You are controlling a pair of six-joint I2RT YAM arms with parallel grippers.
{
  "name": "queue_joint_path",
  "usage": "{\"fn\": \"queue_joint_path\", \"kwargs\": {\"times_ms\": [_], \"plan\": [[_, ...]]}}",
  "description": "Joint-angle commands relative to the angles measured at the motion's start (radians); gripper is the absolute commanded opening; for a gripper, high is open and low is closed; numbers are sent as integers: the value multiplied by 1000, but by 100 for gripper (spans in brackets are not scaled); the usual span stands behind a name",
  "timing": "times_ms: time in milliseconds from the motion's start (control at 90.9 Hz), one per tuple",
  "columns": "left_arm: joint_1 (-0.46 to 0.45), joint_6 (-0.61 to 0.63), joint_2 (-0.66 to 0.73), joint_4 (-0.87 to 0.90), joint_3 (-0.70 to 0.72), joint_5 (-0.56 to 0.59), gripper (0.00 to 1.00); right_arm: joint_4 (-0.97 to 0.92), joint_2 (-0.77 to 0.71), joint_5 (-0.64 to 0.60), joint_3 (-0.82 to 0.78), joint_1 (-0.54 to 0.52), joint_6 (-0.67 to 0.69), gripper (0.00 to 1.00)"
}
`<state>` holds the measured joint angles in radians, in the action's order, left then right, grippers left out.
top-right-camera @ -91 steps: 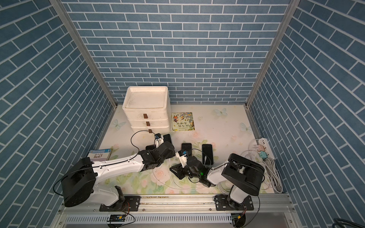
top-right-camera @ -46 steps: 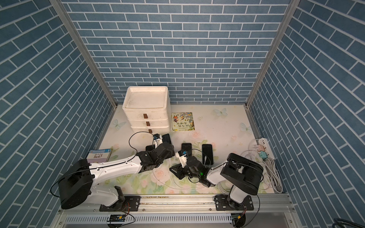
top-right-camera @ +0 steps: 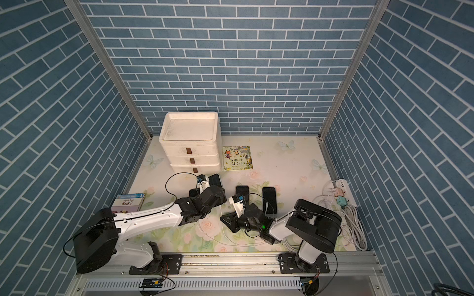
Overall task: Unplug the charging cable from the phone
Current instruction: Remove the charging cable from the phone.
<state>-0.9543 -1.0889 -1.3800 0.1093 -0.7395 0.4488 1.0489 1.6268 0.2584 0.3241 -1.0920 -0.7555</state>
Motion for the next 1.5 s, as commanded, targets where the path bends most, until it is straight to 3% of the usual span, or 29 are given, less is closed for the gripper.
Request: {"fn": "queue_joint_path", "kwargs": {"times_ms": [0, 176, 429, 990, 1386, 1485], "plan": [[-6, -5, 35, -45, 8, 32, 0, 49, 21, 23, -8, 1, -18, 18], [-6, -6, 37, -44, 9, 33, 0, 41, 12, 22, -7, 1, -13, 14], [-6, -1, 36, -42, 8, 42, 0, 16, 1, 19, -13, 1, -5, 0], [-6, 28, 92, -83, 0, 110, 0, -47, 12, 22, -13, -6, 33, 0], [-6, 37, 108, 4, -11, 166, 0, -108, 12, 1, 9, -14, 50, 0], [-6, 34, 109, 6, -6, 164, 0, -127, 10, -5, 12, -17, 60, 18]]}}
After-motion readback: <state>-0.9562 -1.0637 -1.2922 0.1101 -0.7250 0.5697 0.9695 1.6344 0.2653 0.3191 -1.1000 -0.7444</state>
